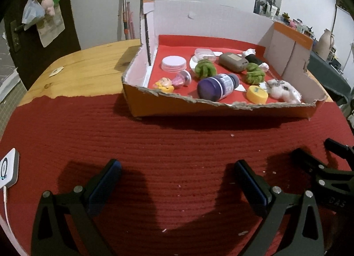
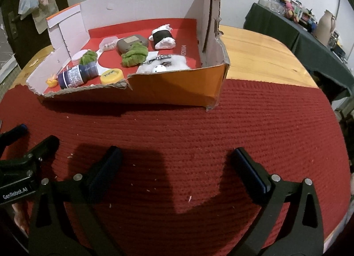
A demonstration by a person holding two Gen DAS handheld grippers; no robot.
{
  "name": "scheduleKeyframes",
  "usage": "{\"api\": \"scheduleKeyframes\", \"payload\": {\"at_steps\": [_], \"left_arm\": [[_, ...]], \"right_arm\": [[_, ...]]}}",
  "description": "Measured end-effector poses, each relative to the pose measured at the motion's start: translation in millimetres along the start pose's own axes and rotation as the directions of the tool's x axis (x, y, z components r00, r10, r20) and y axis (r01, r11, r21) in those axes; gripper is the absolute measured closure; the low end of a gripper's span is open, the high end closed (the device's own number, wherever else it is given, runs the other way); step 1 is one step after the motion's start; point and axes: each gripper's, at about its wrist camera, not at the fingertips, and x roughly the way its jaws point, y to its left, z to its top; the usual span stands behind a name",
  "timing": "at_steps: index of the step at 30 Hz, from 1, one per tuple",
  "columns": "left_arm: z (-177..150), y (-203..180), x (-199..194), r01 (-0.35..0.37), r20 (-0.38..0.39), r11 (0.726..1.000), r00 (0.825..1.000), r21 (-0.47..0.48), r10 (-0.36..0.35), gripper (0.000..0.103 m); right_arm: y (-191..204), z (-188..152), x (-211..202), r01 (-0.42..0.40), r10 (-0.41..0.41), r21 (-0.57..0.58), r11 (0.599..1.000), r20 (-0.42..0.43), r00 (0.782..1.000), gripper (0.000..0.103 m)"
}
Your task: Organize objects
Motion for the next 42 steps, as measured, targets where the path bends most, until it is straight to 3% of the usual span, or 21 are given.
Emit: {"api": "scheduleKeyframes", "payload": {"at_steps": [42], "left_arm": [[4.1, 3.8, 3.7, -0.002, -0.010, 1.000, 1.000, 0.008, 0.003, 0.000]], "right_arm": [[-2.4, 2.9, 2.4, 0.006, -0.005, 0.013, 1.000, -0.006, 1.000, 0.000]]}}
